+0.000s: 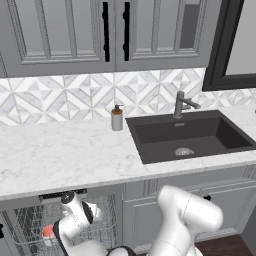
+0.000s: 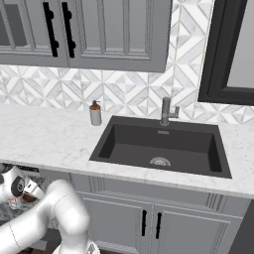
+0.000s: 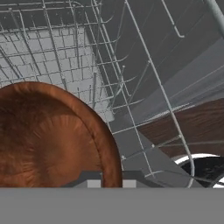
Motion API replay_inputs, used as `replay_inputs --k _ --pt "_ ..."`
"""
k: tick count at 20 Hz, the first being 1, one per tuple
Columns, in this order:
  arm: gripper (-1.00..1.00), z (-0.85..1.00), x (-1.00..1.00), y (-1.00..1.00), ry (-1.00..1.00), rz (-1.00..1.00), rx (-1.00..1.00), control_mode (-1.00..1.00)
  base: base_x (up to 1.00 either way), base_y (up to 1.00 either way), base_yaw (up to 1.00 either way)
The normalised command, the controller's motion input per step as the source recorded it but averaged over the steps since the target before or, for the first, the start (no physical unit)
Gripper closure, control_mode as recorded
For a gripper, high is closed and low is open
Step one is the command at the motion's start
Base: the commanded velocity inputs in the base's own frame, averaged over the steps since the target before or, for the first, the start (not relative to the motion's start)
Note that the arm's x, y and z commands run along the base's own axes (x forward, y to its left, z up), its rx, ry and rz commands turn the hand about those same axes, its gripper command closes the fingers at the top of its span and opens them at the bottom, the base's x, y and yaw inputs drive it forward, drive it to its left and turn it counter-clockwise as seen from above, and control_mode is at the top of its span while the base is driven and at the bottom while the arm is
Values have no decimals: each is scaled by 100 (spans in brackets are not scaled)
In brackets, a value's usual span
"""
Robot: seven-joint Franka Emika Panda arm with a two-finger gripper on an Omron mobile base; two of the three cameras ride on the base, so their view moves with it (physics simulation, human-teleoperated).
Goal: Pick up the cup and bowl from the counter, place them in the dishwasher, and close the dishwasher door.
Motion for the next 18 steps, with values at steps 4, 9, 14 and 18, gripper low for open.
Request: replay_inputs --k 4,9,14,18 --pt "100 -31 2 1 0 0 -1 -100 0 0 0" --pt "-100 -2 0 0 0 0 0 -100 0 0 0" --pt "-100 0 0 0 0 1 0 -100 0 0 0" --pt "-100 7 0 0 0 0 0 -100 0 0 0"
